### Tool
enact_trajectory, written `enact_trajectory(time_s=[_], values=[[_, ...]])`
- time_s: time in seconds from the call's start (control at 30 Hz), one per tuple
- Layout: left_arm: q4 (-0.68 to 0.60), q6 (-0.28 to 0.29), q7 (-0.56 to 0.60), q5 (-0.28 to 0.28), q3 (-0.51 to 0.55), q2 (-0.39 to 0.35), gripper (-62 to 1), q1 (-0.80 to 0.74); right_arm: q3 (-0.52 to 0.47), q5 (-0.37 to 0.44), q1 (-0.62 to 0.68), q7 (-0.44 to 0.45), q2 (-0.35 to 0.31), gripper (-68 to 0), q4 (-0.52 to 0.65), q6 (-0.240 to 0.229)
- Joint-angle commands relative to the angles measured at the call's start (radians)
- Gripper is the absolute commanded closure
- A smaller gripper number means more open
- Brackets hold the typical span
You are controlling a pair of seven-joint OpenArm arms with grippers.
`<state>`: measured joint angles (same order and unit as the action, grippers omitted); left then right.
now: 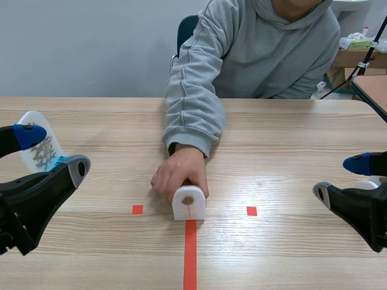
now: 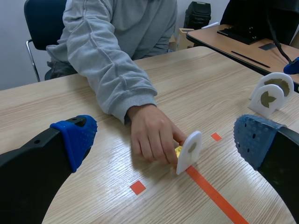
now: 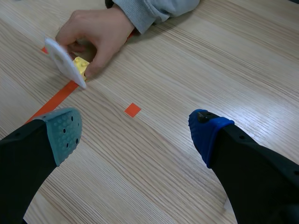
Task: Do the leaf sorting experiment
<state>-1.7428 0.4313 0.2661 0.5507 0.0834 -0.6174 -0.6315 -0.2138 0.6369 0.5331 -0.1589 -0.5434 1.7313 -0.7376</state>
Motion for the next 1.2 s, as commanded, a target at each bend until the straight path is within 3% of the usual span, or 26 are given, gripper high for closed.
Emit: enact_trajectory(time_s=[0.0,1.17], values=[[-0.01,0.006,-0.005,0.007,-0.003,0.008,-62.3,0.003,-0.005,0.015,-0.002,0.019,-0.01,-46.9,-0.001,-0.008],[-0.01,0.006,-0.039,0.007,-0.004,0.008,-62.3,0.003,-0.005,0.015,-0.005,0.019,-0.01,-46.9,-0.001,-0.008]])
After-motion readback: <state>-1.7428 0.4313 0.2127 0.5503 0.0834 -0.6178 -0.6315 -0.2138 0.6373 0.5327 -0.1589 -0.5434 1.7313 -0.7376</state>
